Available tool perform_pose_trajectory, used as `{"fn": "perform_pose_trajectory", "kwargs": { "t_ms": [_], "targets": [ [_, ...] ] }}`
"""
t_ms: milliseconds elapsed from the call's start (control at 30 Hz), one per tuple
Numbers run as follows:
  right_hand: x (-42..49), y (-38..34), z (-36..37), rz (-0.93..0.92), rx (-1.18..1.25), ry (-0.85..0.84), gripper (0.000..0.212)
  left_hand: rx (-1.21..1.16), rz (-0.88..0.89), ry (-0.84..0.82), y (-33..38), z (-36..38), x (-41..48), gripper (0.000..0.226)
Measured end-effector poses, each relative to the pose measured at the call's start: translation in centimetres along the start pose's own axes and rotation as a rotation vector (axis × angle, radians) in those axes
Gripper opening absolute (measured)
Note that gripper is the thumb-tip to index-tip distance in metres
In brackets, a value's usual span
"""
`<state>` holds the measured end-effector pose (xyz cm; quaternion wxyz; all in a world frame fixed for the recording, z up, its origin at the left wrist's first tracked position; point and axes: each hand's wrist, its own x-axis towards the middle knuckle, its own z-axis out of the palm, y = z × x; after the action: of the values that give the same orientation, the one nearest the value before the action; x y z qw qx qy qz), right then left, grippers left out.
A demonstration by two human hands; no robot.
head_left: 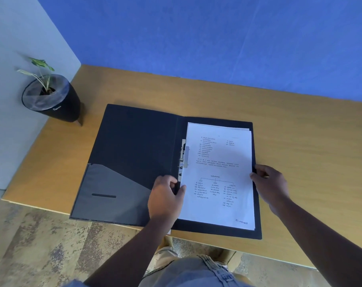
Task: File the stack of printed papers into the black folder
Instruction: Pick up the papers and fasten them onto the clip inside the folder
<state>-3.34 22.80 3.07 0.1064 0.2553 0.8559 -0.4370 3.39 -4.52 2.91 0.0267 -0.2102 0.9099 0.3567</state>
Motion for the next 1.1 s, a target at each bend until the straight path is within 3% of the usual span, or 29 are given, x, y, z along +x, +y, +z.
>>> {"fn": "perform_pose_trajectory", "kwargs": {
  "t_ms": [167, 300, 433, 533, 800, 867, 967, 1100],
  "targets": [
    [2.4, -0.5, -2.0, -0.068, -0.083, 0.036, 0.02, 0.079, 0.573, -0.065, 1.5, 0.6, -0.9, 0.02],
    [6.1, -3.3, -2.3, -0.279, -0.288, -0.002, 0.028, 0.228, 1.007, -0.365, 5.1, 3.1, -0.4, 0.039],
    [9.2, -6.9, -1.4, -0.4, -0.578, -0.099, 0.043, 0.434, 1.294, -0.617, 7.9, 6.5, 0.0, 0.071],
    [10.3, -8.7, -0.5, -0.413, -0.738, -0.158, 0.058, 0.649, 1.349, -0.63, 8.9, 8.3, -0.2, 0.089],
    [11.0, -9.3, 0.6, -0.468, -0.914, -0.183, 0.063, 0.764, 1.401, -0.623, 9.8, 9.5, -0.4, 0.07],
    [11.0, -9.3, 0.7, -0.419, -0.799, -0.141, 0.065, 0.755, 1.39, -0.617, 9.9, 9.5, -0.5, 0.068],
    [10.7, -9.5, 0.7, -0.174, -0.509, -0.017, 0.051, 0.745, 1.366, -0.605, 9.8, 9.5, -0.7, 0.067],
    [10.6, -9.5, 0.9, 0.105, -0.299, -0.117, 0.02, 0.725, 1.371, -0.572, 9.5, 9.6, -0.9, 0.065]
  ]
}}
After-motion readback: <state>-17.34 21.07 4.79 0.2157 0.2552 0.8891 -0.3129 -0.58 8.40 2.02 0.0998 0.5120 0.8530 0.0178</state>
